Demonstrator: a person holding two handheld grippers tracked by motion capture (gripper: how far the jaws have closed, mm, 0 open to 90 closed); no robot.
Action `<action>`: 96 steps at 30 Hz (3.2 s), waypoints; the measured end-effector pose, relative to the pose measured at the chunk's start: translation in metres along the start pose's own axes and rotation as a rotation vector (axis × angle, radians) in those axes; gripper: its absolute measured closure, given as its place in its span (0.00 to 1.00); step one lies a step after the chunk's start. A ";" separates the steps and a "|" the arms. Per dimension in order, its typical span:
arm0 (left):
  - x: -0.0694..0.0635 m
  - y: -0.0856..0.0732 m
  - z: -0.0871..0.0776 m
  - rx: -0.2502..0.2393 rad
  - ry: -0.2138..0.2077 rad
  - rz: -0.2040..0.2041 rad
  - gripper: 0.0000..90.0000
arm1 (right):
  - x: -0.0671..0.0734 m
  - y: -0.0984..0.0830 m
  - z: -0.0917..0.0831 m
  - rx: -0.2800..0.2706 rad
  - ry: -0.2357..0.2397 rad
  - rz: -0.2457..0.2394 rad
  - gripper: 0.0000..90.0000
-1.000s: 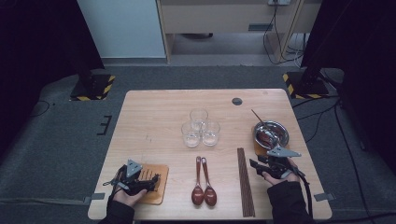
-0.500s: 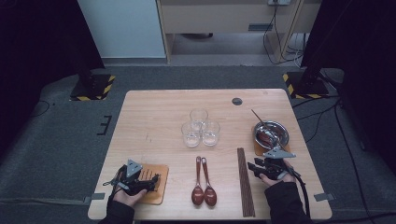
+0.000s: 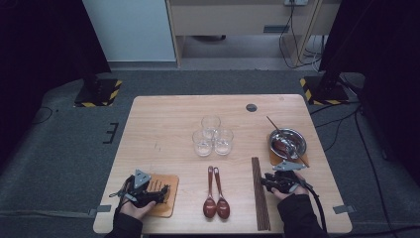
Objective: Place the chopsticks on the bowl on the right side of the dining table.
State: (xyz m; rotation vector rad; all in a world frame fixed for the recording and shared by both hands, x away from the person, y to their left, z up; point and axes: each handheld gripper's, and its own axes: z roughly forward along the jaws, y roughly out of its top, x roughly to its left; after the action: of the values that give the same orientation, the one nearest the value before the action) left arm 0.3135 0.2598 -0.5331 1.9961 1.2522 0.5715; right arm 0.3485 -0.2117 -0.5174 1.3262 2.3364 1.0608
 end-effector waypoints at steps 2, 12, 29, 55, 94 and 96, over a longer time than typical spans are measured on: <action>0.000 0.000 0.000 0.000 0.000 0.000 0.08 | 0.000 -0.001 0.001 0.006 0.000 0.001 0.76; 0.000 0.000 0.000 0.000 0.000 0.000 0.08 | -0.001 -0.003 0.005 0.036 0.002 -0.010 0.80; 0.000 0.000 0.000 0.000 0.000 0.000 0.08 | -0.012 -0.007 -0.002 0.043 -0.056 0.032 0.91; 0.000 0.000 0.000 -0.006 -0.001 0.006 0.08 | -0.030 -0.006 -0.004 0.030 -0.129 0.064 0.95; 0.000 0.000 0.000 -0.006 0.000 0.006 0.08 | -0.023 -0.030 -0.023 0.009 -0.120 0.058 0.91; 0.000 0.000 0.000 -0.006 0.000 0.006 0.08 | -0.021 -0.030 -0.023 0.009 -0.125 0.063 0.92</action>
State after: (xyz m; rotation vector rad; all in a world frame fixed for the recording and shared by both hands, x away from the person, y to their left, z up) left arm 0.3140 0.2598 -0.5332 1.9955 1.2426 0.5775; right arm 0.3292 -0.2496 -0.5247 1.4354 2.2250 0.9571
